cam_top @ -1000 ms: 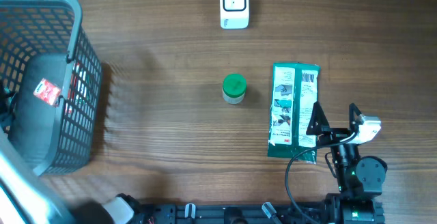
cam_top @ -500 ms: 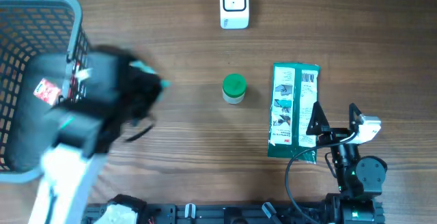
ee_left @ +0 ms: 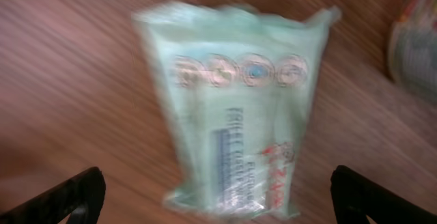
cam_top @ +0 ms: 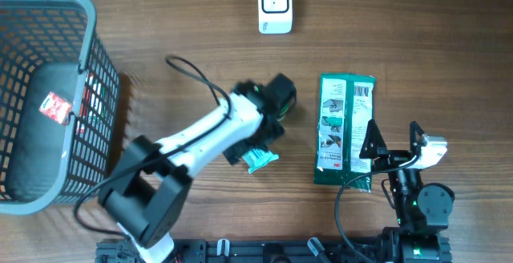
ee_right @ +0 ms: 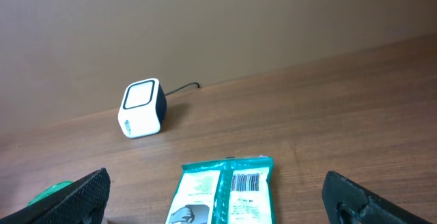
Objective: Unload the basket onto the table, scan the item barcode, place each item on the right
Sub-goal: 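Place the light-green tissue pack on the table below the jar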
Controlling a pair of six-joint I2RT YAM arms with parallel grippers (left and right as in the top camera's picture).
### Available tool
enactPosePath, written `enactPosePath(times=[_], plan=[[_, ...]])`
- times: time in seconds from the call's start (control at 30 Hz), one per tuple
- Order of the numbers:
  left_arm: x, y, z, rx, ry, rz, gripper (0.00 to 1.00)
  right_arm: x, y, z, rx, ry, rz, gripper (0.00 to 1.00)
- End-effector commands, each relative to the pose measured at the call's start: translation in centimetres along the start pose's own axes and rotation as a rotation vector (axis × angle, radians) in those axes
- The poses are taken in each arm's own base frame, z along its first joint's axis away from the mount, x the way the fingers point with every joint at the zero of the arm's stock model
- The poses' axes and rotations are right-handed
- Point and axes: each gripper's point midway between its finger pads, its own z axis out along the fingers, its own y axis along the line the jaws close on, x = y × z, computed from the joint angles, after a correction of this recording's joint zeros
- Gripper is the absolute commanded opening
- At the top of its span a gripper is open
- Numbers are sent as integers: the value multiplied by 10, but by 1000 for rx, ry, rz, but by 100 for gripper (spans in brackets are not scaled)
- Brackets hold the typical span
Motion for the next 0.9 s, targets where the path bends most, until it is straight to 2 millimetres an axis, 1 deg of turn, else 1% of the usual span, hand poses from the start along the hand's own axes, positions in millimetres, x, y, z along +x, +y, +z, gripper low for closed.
enactPosePath(times=[0.0,0.03,0.07,0.1,0.13,0.17,0.2,0.23,0.27,0.3,0.33,0.37,0.4,0.47,0.5,0.53,0.6,0.63,0.67,0.7,0.77,0.83,0.87], plan=[[-93,21,-135,107,-313,-66,100,-2,0,0,3,-9,6,100],[-114,38,-172,126,-386,-101,100,-2,0,0,3,-10,6,99],[-134,60,-215,165,-461,-147,100,-2,0,0,3,-10,6,100],[-158,93,-271,249,-557,-208,100,-2,0,0,3,-10,6,100],[-168,110,-295,290,-603,-251,100,-2,0,0,3,-9,6,100],[-180,136,-322,336,-666,-328,100,-2,0,0,3,-10,5,99],[-196,183,-349,368,-746,-482,100,-2,0,0,3,-10,5,100],[-204,213,-356,359,-784,-579,100,-2,0,0,3,-10,6,100],[-212,250,-356,315,-810,-691,100,-2,0,0,3,-10,5,100],[-218,279,-352,263,-816,-778,100,-2,0,0,3,-10,6,100],[-224,306,-342,200,-803,-861,100,-2,0,0,3,-10,5,100],[-232,335,-322,130,-755,-952,100,-2,0,0,3,-9,6,100],[-238,349,-307,100,-709,-997,100,-2,0,0,3,-9,6,100],[-255,370,-265,60,-594,-1064,100,-2,0,0,3,-9,6,100],[-271,373,-239,56,-541,-1034,100,-2,0,0,3,-10,5,100],[-287,371,-216,61,-510,-984,100,-2,0,0,3,-10,6,100],[-308,365,-177,57,-471,-906,100,-2,0,0,3,-10,6,100],[-318,362,-147,44,-434,-879,100,-2,0,0,3,-9,6,100],[-323,360,-119,27,-393,-876,100,-2,0,0,3,-9,6,100],[-328,357,-99,27,-366,-848,100,-2,0,0,3,-9,6,100],[-335,344,-51,43,-278,-772,100,-2,0,0,3,-10,6,100],[-335,341,-14,14,-198,-767,100,-2,0,0,3,-9,6,100],[-334,340,1,3,-167,-765,100,-2,0,0,3,-9,6,100]])
